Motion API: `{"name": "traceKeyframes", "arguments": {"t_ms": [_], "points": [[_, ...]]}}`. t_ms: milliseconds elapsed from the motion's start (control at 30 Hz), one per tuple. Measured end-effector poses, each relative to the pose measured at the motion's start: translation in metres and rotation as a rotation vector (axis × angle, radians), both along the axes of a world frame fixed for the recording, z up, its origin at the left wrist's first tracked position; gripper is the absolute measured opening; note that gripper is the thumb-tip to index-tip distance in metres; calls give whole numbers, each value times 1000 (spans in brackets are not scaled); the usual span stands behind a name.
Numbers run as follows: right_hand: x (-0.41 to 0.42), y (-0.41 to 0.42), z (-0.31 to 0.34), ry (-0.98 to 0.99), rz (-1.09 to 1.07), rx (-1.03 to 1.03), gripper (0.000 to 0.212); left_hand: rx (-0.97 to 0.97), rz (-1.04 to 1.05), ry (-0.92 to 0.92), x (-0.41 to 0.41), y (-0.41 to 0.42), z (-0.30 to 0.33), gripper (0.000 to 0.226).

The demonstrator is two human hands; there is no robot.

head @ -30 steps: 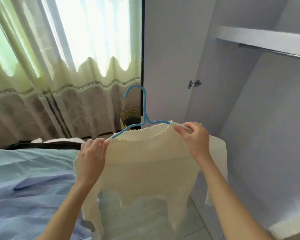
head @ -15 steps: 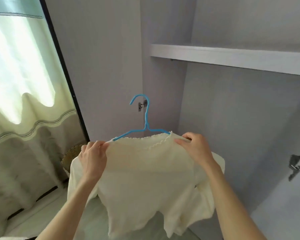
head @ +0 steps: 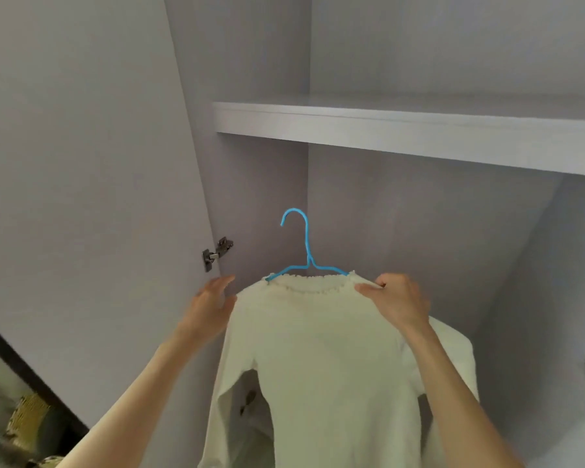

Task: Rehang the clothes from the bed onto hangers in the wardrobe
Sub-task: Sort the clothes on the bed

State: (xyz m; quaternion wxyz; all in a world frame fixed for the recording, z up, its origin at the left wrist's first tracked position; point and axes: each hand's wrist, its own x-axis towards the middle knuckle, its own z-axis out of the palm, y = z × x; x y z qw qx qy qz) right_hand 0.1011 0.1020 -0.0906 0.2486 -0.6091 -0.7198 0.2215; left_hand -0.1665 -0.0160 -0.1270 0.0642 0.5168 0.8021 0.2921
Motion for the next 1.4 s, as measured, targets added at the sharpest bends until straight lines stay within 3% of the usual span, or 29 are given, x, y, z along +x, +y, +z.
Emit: {"name": "traceKeyframes", "arguments": {"t_ms": [133,300,533,800,900,1133,1300,1400], "points": [[-28,39,-8,6,-76,-98,37,130,-73,75,-20,50,27,46],[-79,75,-21,324,-42,-215,34,247,-148,235,-50,111,78,55],[-164,119,6,639,-39,-128,35,350,-263,339,-91,193,140,61],[-252,180,27,826,-44,-46,38,475,-200,553,-132,241,172,59],[-272,198,28,839,-75,-8,38,514,-231,479,-137,250,172,57],[-305,235,19,751,-152,-45,21,554,-220,541,-146,257,167,52],[-324,229,1,599,-94,0,24,572,-205,558,-148,261,165,53],[-337,227,2,556,-53,14,40,572,-204,551,-146,260,166,53]]}}
